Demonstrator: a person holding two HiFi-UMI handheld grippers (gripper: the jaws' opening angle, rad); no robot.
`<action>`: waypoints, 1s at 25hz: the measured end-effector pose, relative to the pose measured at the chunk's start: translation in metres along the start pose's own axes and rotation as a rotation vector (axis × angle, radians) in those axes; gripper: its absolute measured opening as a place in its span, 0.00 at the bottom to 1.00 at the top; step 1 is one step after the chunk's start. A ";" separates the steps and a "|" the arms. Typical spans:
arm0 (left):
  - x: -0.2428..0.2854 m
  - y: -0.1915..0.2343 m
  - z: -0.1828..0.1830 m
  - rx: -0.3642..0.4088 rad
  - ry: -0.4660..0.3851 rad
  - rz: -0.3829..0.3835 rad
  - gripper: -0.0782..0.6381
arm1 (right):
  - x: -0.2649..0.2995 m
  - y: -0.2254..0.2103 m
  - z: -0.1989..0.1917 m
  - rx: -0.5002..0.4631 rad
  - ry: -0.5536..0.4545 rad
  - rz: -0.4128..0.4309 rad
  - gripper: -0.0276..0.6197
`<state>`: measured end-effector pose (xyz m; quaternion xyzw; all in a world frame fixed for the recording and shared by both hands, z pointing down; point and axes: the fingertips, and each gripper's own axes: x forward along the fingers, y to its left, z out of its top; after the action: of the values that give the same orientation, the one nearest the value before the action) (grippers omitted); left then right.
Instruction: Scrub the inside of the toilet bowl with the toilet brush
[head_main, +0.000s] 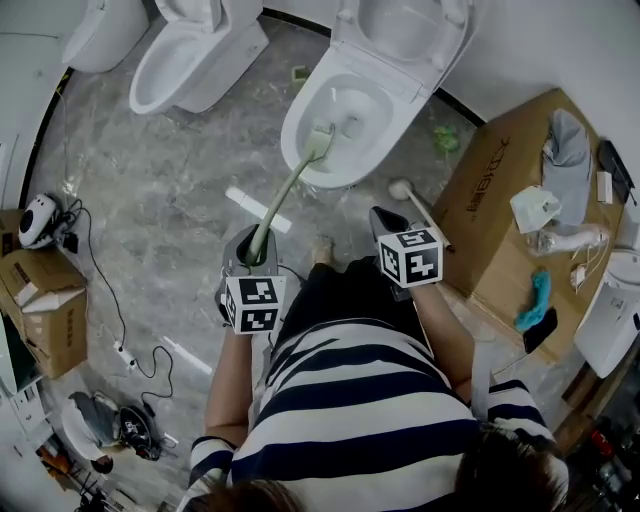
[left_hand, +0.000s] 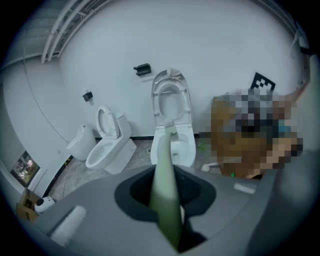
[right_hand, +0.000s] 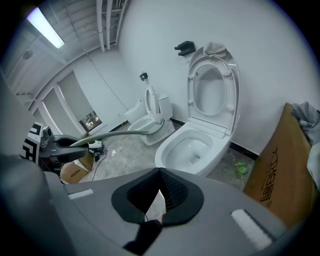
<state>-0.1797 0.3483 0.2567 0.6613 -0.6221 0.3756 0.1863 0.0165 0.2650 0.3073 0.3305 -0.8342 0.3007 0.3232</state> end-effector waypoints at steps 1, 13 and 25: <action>0.006 0.009 0.001 0.007 0.001 -0.014 0.11 | 0.007 0.002 0.006 0.011 0.001 -0.011 0.04; 0.076 0.046 0.016 0.078 0.031 -0.138 0.11 | 0.055 0.000 0.035 0.078 0.037 -0.078 0.04; 0.150 0.029 0.057 0.113 0.083 -0.128 0.11 | 0.099 -0.067 0.078 0.063 0.063 -0.043 0.04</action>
<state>-0.2008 0.2002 0.3227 0.6930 -0.5482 0.4244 0.1979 -0.0161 0.1337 0.3520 0.3488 -0.8065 0.3300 0.3451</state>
